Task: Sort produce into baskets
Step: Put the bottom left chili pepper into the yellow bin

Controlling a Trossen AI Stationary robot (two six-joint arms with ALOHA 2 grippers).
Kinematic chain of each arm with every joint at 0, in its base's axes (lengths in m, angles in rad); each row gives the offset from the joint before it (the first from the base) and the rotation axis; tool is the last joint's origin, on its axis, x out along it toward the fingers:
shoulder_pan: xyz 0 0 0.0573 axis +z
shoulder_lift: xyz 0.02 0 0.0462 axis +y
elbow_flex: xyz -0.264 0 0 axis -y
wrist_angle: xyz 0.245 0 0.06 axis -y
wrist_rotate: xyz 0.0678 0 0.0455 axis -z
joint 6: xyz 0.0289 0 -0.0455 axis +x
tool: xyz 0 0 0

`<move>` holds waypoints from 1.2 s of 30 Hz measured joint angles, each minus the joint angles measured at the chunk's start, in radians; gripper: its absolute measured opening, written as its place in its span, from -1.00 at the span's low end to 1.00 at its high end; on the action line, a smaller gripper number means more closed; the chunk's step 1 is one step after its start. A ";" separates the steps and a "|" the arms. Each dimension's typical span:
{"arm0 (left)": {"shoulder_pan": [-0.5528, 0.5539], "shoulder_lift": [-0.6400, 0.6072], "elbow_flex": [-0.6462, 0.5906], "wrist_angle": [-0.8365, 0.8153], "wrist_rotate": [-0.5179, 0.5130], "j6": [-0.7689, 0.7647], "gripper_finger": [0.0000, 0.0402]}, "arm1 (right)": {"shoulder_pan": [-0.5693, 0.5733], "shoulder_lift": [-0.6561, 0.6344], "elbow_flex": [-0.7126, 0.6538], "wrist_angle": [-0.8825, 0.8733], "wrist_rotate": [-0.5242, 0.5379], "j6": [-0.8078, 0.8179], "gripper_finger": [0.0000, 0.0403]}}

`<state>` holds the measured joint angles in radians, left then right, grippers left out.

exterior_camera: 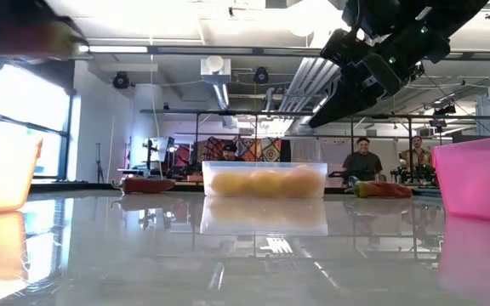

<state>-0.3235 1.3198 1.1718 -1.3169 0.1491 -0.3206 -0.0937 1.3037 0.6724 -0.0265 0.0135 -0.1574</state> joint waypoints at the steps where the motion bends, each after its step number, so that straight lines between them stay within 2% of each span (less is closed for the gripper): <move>1: -0.033 -0.012 -0.006 0.007 0.000 -0.046 -0.69 | 0.000 0.000 0.000 0.000 0.000 0.000 -1.00; 5: -0.133 -0.038 -0.079 0.051 0.000 -0.146 -0.69 | 0.000 0.000 0.000 0.000 0.000 -0.002 -1.00; 9: -0.174 -0.039 -0.178 0.113 0.005 -0.197 -0.69 | 0.000 0.000 0.000 0.000 0.000 -0.005 -1.00; 16: -0.195 -0.034 -0.274 0.261 0.053 -0.201 -0.69 | 0.000 0.000 0.000 0.000 -0.001 -0.001 -1.00; 28: -0.195 -0.031 -0.380 0.279 0.078 -0.216 -0.68 | 0.000 0.000 0.000 0.001 -0.001 -0.006 -1.00; 36: -0.194 -0.031 -0.406 0.281 0.097 -0.255 -0.38 | 0.000 0.000 0.000 0.001 0.000 -0.001 -1.00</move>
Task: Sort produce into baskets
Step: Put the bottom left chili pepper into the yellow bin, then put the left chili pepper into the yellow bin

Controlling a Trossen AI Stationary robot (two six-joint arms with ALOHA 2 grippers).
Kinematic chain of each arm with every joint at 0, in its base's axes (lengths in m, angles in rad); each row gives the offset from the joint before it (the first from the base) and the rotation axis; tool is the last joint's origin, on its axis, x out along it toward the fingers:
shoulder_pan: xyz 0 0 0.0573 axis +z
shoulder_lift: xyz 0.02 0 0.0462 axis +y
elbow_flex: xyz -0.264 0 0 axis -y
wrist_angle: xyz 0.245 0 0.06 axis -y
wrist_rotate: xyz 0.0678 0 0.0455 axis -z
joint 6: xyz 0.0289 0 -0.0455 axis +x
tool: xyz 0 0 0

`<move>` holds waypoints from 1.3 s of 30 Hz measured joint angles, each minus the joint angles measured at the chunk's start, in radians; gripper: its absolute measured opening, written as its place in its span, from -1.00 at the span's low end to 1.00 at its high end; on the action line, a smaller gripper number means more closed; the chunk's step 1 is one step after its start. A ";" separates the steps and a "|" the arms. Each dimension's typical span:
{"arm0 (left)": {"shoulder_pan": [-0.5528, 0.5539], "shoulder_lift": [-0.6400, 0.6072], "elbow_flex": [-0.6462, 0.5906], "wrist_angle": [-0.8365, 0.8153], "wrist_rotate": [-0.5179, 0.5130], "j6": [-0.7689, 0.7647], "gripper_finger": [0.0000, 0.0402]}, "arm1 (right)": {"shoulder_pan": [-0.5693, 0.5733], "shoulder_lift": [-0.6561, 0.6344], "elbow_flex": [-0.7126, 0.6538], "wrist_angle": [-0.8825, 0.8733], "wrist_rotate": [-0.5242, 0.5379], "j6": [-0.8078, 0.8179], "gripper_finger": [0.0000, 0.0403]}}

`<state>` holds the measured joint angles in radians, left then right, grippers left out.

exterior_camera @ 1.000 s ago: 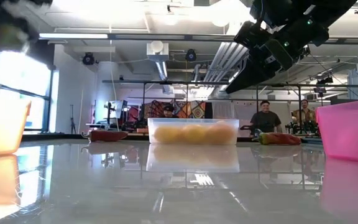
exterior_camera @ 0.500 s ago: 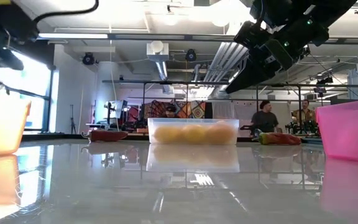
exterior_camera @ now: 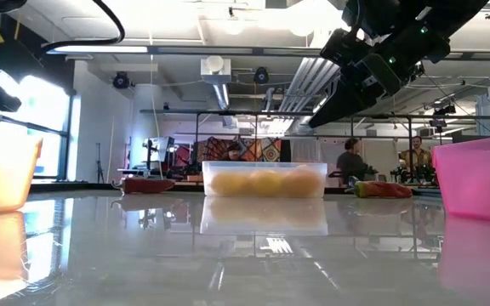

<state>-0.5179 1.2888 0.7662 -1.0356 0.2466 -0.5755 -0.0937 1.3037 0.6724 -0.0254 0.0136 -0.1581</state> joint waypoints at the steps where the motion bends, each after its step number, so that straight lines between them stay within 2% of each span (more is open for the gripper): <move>1: 0.001 0.000 0.000 0.001 -0.001 0.000 -0.33 | 0.000 0.000 0.000 0.000 0.001 0.000 -1.00; 8: 0.019 0.000 0.004 0.009 -0.003 0.005 -0.12 | 0.000 0.000 0.000 0.000 0.003 0.000 -1.00; 15: 0.072 0.000 0.096 0.002 0.011 0.112 -0.14 | 0.000 0.000 0.000 0.000 0.004 0.000 -1.00; 21: 0.223 0.000 0.133 0.011 -0.001 0.272 -0.33 | 0.000 0.000 0.000 0.000 0.004 0.000 -1.00; 32: 0.578 0.000 0.133 0.069 -0.050 0.632 -0.95 | 0.000 0.000 0.000 0.000 0.004 0.000 -1.00; 35: 0.681 0.000 0.133 0.074 -0.084 0.673 -0.97 | 0.000 0.000 0.000 0.000 0.004 0.000 -1.00; 39: 0.805 0.000 0.133 0.099 -0.186 0.707 -0.96 | 0.000 0.000 0.000 0.000 0.005 0.000 -1.00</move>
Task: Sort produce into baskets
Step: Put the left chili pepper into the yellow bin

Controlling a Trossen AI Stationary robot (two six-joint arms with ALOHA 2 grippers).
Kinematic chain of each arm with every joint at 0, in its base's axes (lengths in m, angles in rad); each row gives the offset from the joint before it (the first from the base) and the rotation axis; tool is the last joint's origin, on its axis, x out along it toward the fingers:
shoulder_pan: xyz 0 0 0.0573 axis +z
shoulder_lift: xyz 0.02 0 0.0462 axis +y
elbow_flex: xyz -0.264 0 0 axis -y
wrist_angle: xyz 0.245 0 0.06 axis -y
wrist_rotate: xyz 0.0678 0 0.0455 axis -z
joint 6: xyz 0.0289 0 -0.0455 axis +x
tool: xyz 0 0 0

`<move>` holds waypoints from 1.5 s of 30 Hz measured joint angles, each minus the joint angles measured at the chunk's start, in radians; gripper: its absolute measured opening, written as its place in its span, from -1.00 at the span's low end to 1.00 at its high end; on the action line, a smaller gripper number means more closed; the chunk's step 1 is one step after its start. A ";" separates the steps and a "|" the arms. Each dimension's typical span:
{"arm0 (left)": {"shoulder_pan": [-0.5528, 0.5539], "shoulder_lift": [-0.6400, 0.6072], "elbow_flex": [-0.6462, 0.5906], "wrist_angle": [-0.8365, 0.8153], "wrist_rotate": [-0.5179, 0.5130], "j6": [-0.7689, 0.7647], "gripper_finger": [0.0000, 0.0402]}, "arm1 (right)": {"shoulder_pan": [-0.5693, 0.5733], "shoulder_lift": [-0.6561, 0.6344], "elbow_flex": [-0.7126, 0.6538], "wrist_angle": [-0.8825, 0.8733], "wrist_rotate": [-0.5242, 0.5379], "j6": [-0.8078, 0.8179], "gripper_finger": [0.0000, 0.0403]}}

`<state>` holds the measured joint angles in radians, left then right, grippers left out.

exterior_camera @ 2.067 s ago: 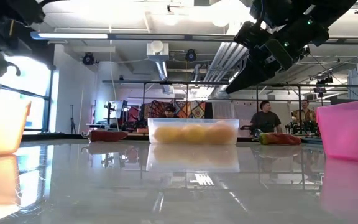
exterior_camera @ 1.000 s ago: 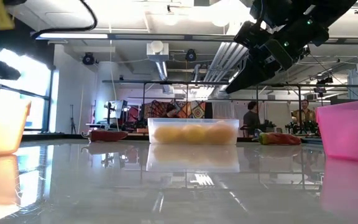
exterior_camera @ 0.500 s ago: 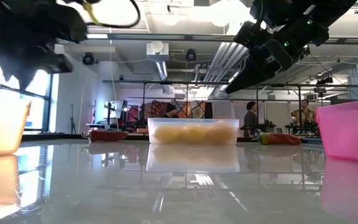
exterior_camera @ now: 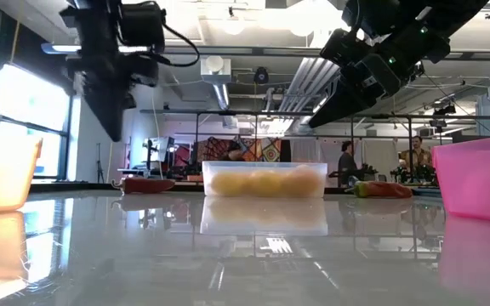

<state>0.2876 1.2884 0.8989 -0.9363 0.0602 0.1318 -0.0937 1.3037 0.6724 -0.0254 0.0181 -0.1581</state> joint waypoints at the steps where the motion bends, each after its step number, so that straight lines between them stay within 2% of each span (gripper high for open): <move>1: 0.026 0.000 0.000 0.019 -0.032 -0.002 -0.96 | 0.000 0.000 0.000 0.000 0.000 0.000 -1.00; 7: 0.159 0.010 0.000 0.100 -0.116 -0.026 -0.84 | 0.000 0.000 0.000 0.000 0.000 0.000 -1.00; 11: 0.209 0.046 0.000 0.163 -0.150 0.021 -0.62 | 0.000 0.000 0.000 0.000 0.000 0.000 -1.00; 20: 0.275 0.229 0.000 0.241 -0.359 0.057 -0.06 | 0.000 0.000 0.000 0.000 0.000 0.000 -1.00; 26: 0.300 0.320 0.000 0.301 -0.418 0.057 0.13 | 0.000 0.000 0.000 0.000 0.000 0.000 -1.00; 29: 0.314 0.357 0.000 0.319 -0.448 0.060 0.14 | 0.000 0.000 0.000 0.000 0.000 0.000 -1.00; 36: 0.328 0.416 0.004 0.319 -0.441 0.072 0.11 | 0.000 0.000 0.000 -0.001 0.000 0.000 -1.00; 40: 0.322 0.413 0.003 0.315 -0.427 0.080 -0.04 | 0.000 0.000 0.000 -0.002 0.000 0.000 -1.00; 45: 0.323 0.412 0.002 0.306 -0.417 0.080 -0.33 | 0.000 0.000 0.000 -0.006 0.000 0.000 -1.00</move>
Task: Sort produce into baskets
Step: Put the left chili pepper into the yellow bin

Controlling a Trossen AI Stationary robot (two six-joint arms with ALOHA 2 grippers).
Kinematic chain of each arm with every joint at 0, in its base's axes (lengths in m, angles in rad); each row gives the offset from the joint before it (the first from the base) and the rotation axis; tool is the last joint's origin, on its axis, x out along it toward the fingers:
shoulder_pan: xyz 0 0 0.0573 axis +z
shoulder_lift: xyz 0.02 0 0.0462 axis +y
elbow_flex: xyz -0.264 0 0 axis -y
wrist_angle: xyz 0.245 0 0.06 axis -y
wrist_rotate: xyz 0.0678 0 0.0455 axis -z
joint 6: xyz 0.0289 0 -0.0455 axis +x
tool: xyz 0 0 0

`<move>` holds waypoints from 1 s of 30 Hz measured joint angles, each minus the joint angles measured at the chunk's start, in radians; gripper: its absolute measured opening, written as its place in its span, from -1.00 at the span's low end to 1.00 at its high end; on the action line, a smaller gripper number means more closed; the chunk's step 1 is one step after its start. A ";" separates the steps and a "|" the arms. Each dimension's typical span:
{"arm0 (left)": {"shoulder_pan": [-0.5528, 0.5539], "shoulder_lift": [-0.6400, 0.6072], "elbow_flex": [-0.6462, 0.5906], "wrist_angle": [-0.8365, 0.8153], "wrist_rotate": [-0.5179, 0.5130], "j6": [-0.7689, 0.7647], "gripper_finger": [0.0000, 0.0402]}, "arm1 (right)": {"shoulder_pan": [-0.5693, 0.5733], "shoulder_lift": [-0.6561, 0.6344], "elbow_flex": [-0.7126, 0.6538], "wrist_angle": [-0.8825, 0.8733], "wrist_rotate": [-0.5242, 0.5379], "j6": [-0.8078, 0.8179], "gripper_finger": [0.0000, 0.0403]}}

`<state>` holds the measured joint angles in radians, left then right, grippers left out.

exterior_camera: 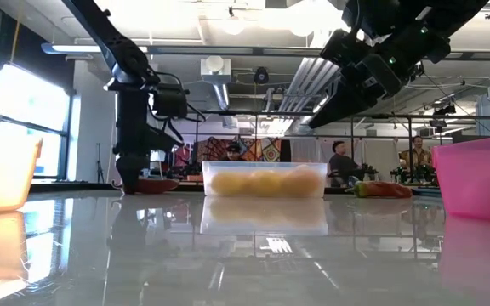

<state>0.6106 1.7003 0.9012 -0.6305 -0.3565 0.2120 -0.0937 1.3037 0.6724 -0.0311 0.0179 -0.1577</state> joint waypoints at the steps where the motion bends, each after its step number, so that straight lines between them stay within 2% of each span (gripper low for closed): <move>1: 0.000 -0.001 0.000 -0.001 0.002 0.001 -0.39 | 0.000 0.000 0.000 -0.002 0.000 0.000 -1.00; 5: -0.006 0.000 0.008 -0.024 0.005 0.017 -0.52 | 0.000 0.000 0.000 -0.005 0.000 0.000 -1.00; 11: -0.044 -0.008 0.065 -0.146 0.020 0.028 -0.49 | 0.000 0.000 0.000 -0.006 0.000 0.000 -1.00; 17: -0.122 -0.111 0.077 -0.249 0.028 0.024 -0.51 | 0.000 0.000 0.000 -0.011 0.000 0.000 -1.00; 22: -0.234 -0.249 0.077 -0.358 0.069 -0.033 -0.51 | 0.000 0.000 0.000 -0.011 0.000 0.000 -1.00; 30: -0.509 -0.456 0.077 -0.542 0.158 -0.193 -0.51 | 0.000 0.000 0.000 -0.013 0.000 0.000 -1.00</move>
<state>0.1015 1.2447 0.9787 -1.1729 -0.1981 0.0192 -0.0937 1.3037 0.6724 -0.0440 0.0177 -0.1577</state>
